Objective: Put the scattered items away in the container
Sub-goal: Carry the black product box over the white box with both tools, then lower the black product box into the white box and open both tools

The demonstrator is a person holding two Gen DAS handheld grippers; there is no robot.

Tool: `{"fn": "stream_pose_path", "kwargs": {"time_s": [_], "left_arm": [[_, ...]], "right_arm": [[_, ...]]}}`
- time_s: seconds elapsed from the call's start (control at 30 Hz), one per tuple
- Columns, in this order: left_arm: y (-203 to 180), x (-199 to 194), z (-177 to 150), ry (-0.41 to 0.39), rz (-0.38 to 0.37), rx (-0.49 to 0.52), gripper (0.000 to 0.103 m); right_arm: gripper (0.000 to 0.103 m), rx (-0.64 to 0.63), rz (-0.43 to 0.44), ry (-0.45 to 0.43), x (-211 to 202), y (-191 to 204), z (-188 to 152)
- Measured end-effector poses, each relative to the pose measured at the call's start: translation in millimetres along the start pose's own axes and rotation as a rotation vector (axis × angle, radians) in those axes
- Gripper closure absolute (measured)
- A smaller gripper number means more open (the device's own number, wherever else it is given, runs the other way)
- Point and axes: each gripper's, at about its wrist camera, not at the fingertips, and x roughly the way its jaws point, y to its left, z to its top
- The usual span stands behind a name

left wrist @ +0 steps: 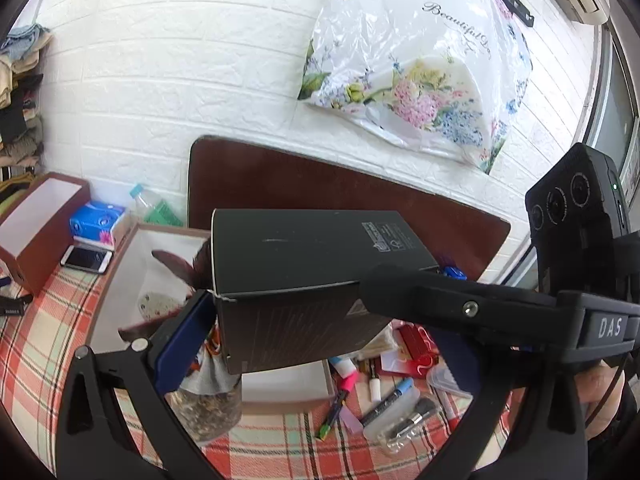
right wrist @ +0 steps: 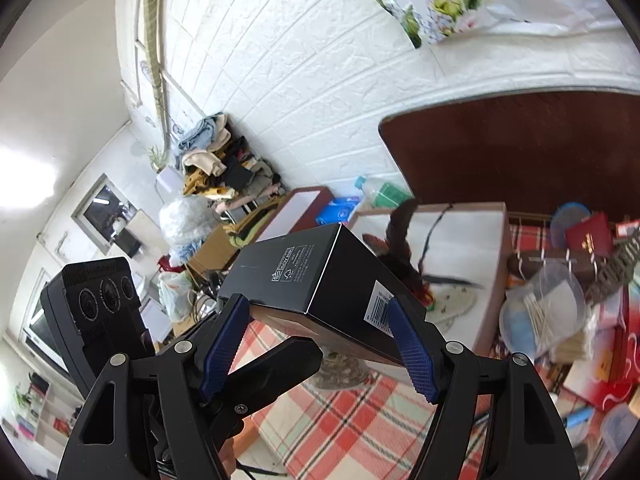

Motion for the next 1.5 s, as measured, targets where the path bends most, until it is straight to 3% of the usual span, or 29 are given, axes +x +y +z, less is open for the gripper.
{"fn": "stream_pose_path", "kwargs": {"time_s": [0.23,0.5,0.7,0.77,0.87,1.0,1.3,1.5], "left_arm": [[3.7,7.5,32.8,-0.043,-0.001,0.012,0.001],[8.8,28.2,48.0,-0.047,0.001,0.025,0.001],[32.0,53.4,31.2,0.005,0.0,-0.022,0.001],[37.1,58.6,26.1,0.018,-0.012,-0.031,0.001],[42.5,61.1,22.1,0.02,-0.01,-0.021,0.001],[40.8,64.5,17.2,0.041,0.064,0.039,0.001],[46.5,63.4,3.4,0.059,0.051,0.009,0.0],[34.4,62.9,-17.7,0.086,0.034,0.015,0.0]], "right_arm": [[0.029,-0.023,0.003,-0.035,2.3,3.3,32.4],[0.028,-0.022,-0.012,-0.041,15.8,-6.7,52.4],[0.026,0.011,-0.034,0.001,46.8,-25.4,44.9],[0.011,0.033,-0.037,0.016,59.5,-30.0,42.1],[0.0,0.075,0.013,0.033,73.5,-35.9,40.6],[0.0,0.029,-0.025,0.058,86.0,-27.6,37.3],[0.0,0.053,-0.028,0.059,77.7,-34.2,26.1],[0.0,0.088,-0.048,0.047,43.2,-57.8,0.9]]}}
